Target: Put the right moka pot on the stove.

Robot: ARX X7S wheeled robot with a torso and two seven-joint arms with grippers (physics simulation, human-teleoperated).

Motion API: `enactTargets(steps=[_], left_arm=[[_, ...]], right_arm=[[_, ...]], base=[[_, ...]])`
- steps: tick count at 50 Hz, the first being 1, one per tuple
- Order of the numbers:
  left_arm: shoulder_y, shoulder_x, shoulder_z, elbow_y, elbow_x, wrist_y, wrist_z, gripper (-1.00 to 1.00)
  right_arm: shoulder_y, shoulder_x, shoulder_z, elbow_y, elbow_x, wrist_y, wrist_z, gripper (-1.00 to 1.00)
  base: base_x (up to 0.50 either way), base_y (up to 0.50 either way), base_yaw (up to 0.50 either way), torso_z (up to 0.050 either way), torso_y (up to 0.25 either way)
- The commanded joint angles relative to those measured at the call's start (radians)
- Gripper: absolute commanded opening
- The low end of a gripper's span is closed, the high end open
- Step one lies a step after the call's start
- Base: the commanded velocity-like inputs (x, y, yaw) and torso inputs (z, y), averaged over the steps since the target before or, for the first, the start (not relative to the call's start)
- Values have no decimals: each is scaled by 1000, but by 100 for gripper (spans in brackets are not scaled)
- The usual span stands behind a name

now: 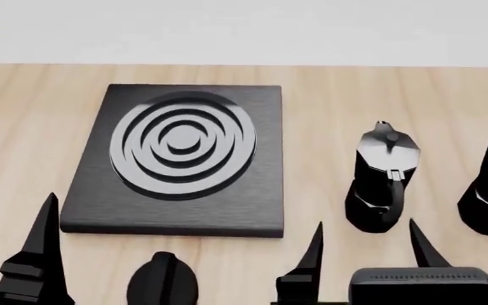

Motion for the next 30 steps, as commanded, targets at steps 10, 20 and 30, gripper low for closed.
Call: enactTargets(steps=[10,20,30], left_arm=[[1,-10,6,1,-10,8,-16,100],[0,-13,12,-1,-6,14,-22,100],[0,-19,21,-3,1,22,-24,100]], right_arm=[[-4,5,0,4,2,-9,4,100],[-4,8,0,2,3,-7,8,100],[0,11,0,-6,8,2,12,100]], base=[[0,0,0,0,-152],[0,0,0,0,-135],[0,0,0,0,-67]])
